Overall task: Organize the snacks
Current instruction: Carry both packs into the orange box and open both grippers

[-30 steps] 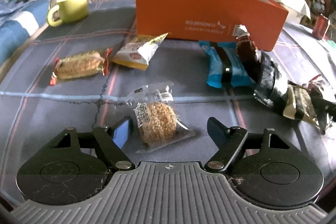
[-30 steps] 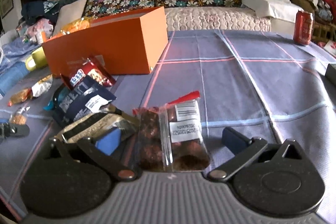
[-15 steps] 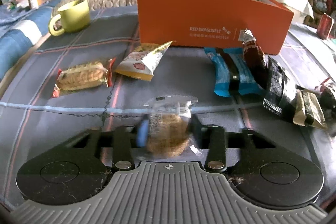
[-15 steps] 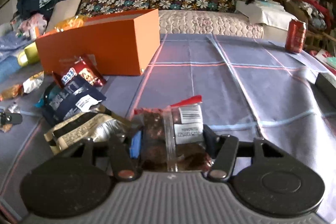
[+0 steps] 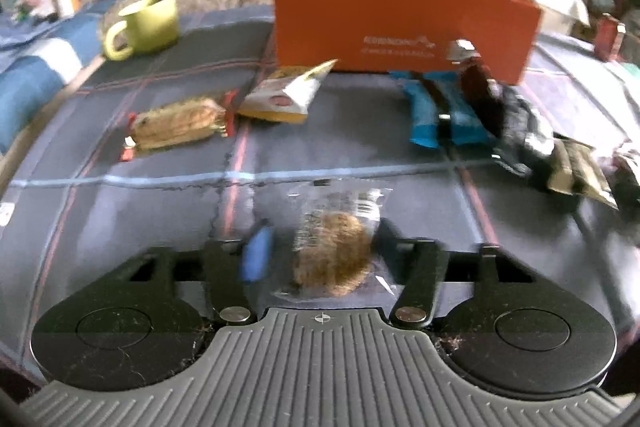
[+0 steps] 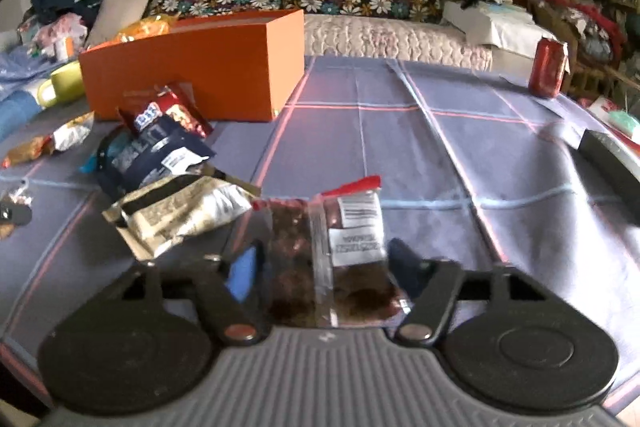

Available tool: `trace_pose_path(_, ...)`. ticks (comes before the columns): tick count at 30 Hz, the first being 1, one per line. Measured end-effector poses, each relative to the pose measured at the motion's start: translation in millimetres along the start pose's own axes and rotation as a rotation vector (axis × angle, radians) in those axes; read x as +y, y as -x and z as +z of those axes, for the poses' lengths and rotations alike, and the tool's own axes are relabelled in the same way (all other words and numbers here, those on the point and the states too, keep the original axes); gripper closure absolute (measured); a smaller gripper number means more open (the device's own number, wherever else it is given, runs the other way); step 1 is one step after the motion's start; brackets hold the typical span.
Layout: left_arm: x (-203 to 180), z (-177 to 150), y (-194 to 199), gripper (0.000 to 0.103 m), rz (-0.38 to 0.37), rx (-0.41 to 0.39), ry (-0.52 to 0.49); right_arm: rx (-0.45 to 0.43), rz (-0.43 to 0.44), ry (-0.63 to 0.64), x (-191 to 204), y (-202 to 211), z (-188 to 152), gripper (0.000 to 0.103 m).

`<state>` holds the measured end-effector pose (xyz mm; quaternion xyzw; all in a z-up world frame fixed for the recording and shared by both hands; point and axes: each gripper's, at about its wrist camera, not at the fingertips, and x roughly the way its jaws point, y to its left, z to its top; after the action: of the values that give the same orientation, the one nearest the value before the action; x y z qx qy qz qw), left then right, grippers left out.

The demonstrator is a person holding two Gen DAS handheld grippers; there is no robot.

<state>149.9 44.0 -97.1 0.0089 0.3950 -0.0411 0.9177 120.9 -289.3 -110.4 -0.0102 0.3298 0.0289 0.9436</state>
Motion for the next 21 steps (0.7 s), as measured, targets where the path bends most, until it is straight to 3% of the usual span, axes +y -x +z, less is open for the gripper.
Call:
trace_pose_path(5, 12.1, 19.8, 12.1, 0.103, -0.04, -0.008, 0.026, -0.06, 0.058, -0.089, -16.7, 18.9, 25.0, 0.046)
trace_pose_path(10, 21.0, 73.0, 12.3, 0.103, -0.113, -0.065, 0.077, -0.154, 0.123, -0.066, -9.3, 15.4, 86.6, 0.046)
trace_pose_path(15, 6.2, 144.3, 1.8, 0.103, -0.147, -0.164, 0.05, -0.23, 0.166, 0.031, 18.6, -23.0, 159.4, 0.046)
trace_pose_path(21, -29.3, 220.5, -41.1, 0.103, -0.164, -0.236, -0.028, -0.24, 0.216, 0.114, 49.3, -91.4, 217.5, 0.046)
